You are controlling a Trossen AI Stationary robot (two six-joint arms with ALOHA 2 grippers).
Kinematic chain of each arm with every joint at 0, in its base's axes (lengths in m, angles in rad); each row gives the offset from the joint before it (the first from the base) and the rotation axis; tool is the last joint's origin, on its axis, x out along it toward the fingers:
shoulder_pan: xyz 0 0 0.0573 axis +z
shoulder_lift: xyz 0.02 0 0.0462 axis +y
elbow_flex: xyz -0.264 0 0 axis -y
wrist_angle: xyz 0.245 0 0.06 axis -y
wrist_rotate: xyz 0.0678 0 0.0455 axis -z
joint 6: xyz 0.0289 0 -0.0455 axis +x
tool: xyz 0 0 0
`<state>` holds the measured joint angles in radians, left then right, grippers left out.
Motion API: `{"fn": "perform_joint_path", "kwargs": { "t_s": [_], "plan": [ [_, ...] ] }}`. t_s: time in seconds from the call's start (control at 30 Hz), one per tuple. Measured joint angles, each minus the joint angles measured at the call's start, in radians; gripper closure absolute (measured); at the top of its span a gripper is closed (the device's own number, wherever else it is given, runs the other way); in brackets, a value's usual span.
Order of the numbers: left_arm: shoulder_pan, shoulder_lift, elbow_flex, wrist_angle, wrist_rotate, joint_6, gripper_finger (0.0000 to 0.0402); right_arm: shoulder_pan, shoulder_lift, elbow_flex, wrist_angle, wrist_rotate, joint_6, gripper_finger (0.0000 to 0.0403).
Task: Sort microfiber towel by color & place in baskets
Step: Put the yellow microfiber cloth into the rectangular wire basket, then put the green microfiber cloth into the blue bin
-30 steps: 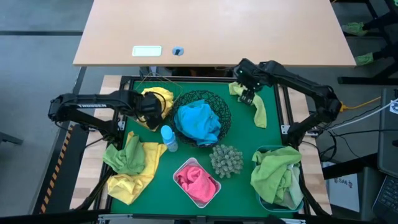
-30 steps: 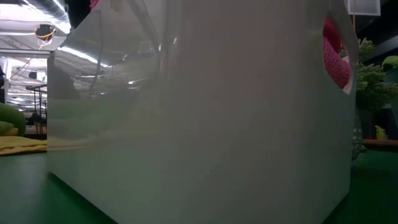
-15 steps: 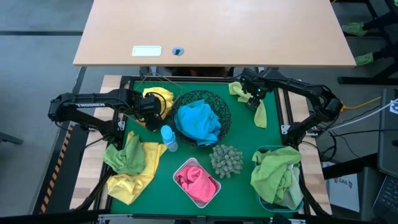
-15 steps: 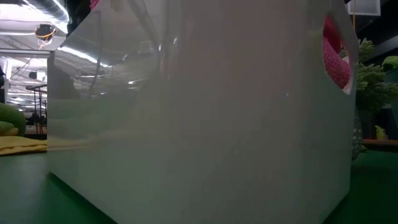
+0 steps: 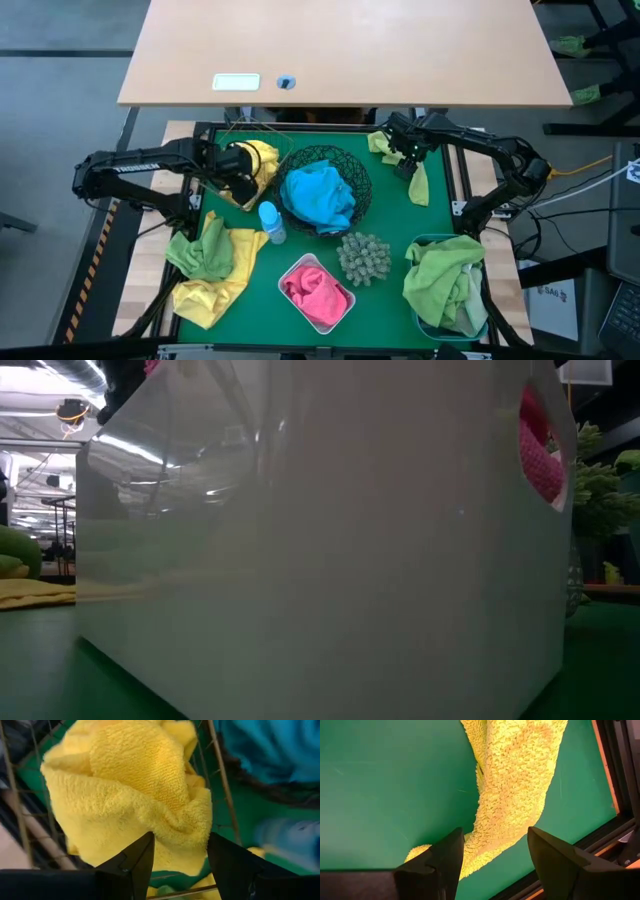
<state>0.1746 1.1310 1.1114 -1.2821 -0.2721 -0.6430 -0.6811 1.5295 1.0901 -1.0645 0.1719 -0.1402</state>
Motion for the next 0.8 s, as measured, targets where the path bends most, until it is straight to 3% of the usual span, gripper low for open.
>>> {"fn": "perform_joint_path", "kwargs": {
  "t_s": [0.23,0.63,0.8],
  "plan": [
    [0.028,-0.03,0.0,0.054,0.083,-0.115,0.0227,0.0,0.0,0.0,0.0,0.001,0.0,0.0183],
    [0.033,-0.039,0.0,0.134,0.08,-0.114,0.0227,0.0,0.0,0.0,0.0,0.038,0.039,0.0183],
    [0.033,-0.038,0.0,0.142,0.08,-0.107,0.0227,0.0,0.0,0.0,0.007,-0.023,0.057,0.0183]
  ]
}}
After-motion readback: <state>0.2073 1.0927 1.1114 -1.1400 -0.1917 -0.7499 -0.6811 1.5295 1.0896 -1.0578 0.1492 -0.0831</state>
